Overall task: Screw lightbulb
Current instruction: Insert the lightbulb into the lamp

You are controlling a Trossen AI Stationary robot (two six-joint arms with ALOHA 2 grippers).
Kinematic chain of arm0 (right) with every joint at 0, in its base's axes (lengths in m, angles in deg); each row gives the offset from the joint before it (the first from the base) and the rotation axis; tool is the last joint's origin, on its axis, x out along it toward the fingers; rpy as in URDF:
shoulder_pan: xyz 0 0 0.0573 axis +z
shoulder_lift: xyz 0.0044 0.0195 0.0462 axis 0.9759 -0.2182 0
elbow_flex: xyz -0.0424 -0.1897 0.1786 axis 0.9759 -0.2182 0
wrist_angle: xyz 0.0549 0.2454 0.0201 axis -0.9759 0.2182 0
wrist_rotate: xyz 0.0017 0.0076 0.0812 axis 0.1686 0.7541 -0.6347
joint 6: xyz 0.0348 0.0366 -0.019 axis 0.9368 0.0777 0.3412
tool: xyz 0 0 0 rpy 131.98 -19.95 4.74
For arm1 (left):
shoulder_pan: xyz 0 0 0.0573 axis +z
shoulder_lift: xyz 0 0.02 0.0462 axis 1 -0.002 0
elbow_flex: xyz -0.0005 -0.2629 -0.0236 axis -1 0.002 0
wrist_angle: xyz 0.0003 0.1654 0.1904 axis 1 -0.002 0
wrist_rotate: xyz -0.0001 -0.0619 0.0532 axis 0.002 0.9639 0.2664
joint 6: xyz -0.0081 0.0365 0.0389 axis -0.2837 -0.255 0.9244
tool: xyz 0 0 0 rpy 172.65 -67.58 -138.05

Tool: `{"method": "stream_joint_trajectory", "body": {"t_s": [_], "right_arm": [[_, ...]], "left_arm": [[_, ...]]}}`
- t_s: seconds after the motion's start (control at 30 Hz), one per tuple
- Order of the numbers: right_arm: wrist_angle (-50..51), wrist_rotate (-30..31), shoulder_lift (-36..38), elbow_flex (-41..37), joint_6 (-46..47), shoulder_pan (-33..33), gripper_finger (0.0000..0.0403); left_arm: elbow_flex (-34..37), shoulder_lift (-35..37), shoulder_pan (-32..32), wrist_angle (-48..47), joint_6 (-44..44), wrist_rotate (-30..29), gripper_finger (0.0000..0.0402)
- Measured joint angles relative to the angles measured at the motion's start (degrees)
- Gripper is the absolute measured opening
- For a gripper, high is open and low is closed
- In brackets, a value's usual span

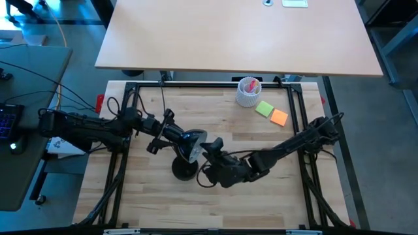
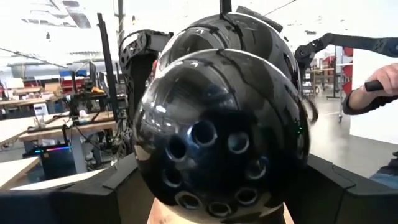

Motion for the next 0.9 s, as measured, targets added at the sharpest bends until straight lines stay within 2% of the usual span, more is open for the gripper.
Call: {"method": "stream_joint_trajectory", "body": {"t_s": [0.17,0.3,0.4,0.47,0.53,0.57,0.63,0.73,0.8,0.9], "right_arm": [[-0.74,-0.83,4.64,0.00,7.32,2.62,0.0263],[-2.21,-7.08,7.01,-0.01,13.97,3.52,0.0263],[-2.39,-6.64,8.55,-2.76,18.06,3.93,0.0263],[-5.21,-2.37,9.58,-6.91,25.21,4.73,0.0263],[-15.22,3.37,9.91,-12.75,27.84,6.19,0.0263],[-22.44,5.24,9.79,-15.97,25.79,6.95,0.0263],[-38.19,4.62,8.92,-21.83,19.02,7.39,0.0263],[-55.93,0.91,7.87,-27.10,12.11,5.81,0.0263],[-62.74,2.10,7.35,-27.99,10.30,4.72,0.0263],[-62.62,3.23,7.16,-26.64,6.54,3.41,0.0263]], "left_arm": [[0.00,0.00,0.00,-0.18,0.00,-0.09,0.0281],[-0.03,0.00,0.00,0.00,0.01,-0.20,0.0281],[-0.07,0.00,0.00,0.02,-0.43,-0.24,0.0281],[-0.09,0.00,0.00,-0.07,-0.46,-0.24,0.0281],[-0.11,0.02,0.00,-0.16,-0.44,-0.28,0.0281],[-0.11,0.02,0.03,-0.18,-0.26,-0.37,0.0281],[-0.11,0.02,0.10,-0.12,0.58,-0.56,0.0281],[-0.11,0.04,0.35,-0.08,0.05,-0.67,0.0281],[-0.11,0.04,0.35,-0.65,-0.29,-0.83,0.0281],[-0.11,0.04,0.35,-0.99,-0.28,-0.86,0.0281]]}}
